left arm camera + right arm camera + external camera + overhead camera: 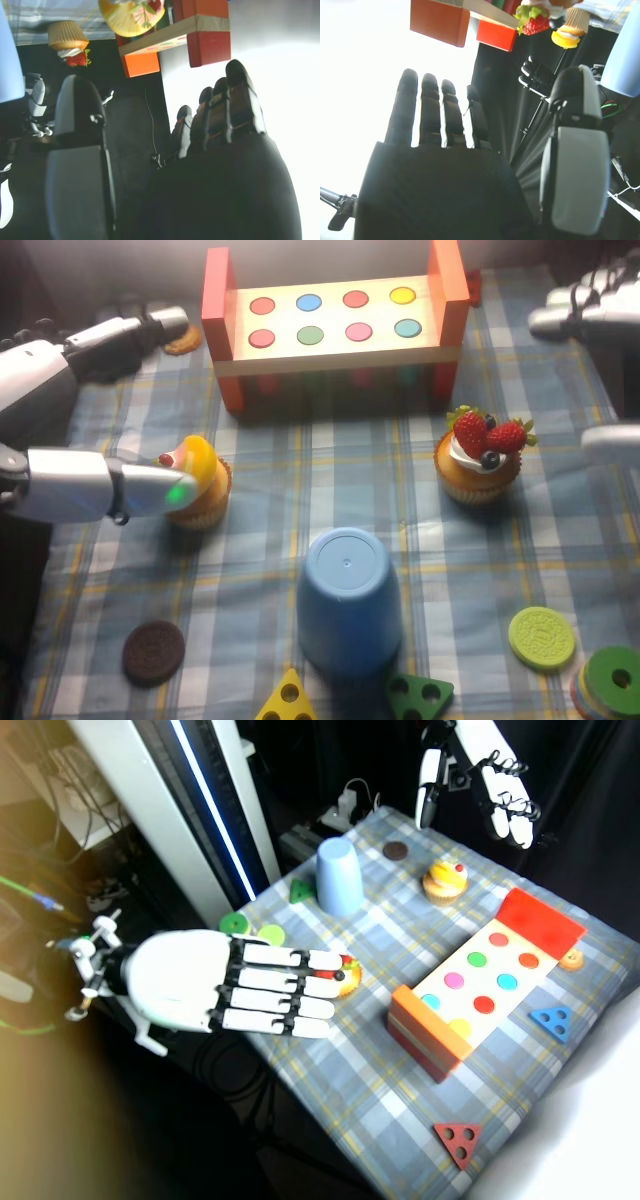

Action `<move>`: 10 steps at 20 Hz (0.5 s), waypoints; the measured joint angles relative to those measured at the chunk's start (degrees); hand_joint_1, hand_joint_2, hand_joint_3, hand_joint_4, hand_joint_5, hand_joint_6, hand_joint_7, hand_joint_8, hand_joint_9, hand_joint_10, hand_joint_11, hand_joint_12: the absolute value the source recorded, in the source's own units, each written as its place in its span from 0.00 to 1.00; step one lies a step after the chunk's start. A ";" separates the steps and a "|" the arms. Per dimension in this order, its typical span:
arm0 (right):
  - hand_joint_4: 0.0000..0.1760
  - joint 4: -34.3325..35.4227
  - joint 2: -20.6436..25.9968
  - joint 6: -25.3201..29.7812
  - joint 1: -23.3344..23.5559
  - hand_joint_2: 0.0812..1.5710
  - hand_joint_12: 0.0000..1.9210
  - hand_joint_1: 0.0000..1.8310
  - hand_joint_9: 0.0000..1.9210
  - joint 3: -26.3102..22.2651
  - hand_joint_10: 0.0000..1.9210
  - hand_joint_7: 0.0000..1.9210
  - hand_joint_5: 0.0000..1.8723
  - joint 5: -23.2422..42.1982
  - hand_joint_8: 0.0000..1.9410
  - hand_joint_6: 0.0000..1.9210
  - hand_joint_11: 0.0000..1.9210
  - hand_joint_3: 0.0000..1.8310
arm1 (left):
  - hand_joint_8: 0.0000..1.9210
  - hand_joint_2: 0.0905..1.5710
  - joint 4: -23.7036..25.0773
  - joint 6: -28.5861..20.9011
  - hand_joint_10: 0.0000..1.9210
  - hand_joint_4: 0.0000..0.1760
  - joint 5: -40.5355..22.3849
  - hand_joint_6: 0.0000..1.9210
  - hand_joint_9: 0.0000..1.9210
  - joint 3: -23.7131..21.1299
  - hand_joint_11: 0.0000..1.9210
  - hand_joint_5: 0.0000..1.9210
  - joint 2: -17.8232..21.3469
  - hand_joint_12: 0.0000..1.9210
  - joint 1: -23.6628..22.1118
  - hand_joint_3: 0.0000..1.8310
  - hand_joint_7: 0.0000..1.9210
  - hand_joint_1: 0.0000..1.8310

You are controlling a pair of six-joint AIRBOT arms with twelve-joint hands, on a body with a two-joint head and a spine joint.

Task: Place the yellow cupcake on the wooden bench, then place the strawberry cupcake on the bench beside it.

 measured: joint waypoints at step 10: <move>0.01 -0.68 -0.39 0.02 -0.02 0.79 0.27 0.21 0.21 0.11 0.00 0.22 0.25 0.02 0.00 0.00 0.12 0.00 | 0.00 0.55 -18.93 30.27 0.00 1.00 14.62 0.00 0.16 7.32 0.00 0.09 -8.37 0.27 -5.62 0.00 0.14 0.35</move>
